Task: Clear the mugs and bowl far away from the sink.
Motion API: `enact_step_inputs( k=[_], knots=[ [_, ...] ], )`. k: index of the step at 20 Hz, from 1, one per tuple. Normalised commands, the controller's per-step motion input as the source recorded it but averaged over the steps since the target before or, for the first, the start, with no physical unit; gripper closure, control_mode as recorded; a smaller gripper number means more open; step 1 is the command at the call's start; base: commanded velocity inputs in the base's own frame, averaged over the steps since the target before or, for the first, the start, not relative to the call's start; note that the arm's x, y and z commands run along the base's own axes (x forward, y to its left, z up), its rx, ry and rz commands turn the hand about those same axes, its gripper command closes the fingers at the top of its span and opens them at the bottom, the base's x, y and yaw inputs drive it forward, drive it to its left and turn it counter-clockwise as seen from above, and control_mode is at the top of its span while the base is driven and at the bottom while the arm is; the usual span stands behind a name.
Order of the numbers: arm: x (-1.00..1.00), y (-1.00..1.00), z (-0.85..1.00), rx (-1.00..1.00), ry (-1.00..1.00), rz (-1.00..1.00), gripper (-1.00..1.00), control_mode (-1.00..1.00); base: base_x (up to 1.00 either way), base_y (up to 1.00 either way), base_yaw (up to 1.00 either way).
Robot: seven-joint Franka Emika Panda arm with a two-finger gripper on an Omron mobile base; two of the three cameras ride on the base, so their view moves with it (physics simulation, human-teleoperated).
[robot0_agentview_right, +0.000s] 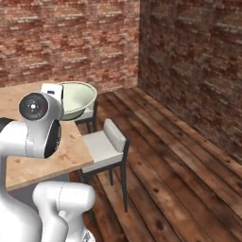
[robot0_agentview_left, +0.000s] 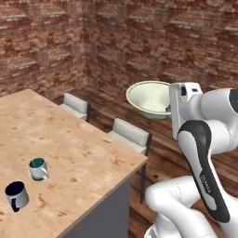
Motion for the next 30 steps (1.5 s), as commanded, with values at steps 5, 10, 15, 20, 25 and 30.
enact_step_inputs(
  k=[5,10,15,20,25,30],
  knots=[
    [0.00,0.00,0.00,0.00,0.00,0.00,1.00,1.00,0.47,-0.39,0.20],
    [0.00,0.00,0.00,0.00,0.00,0.00,1.00,1.00,0.33,-0.03,0.13],
    [0.00,0.00,0.00,0.00,0.00,0.00,1.00,1.00,0.25,-0.11,0.32],
    [0.00,0.00,0.00,0.00,0.00,0.00,1.00,1.00,0.32,-0.18,0.39],
    [0.00,0.00,0.00,0.00,0.00,0.00,1.00,1.00,0.27,-0.12,0.35],
    [0.24,-0.05,-0.35,0.00,0.06,0.19,1.00,-1.00,0.03,-0.03,0.07]
  ],
)
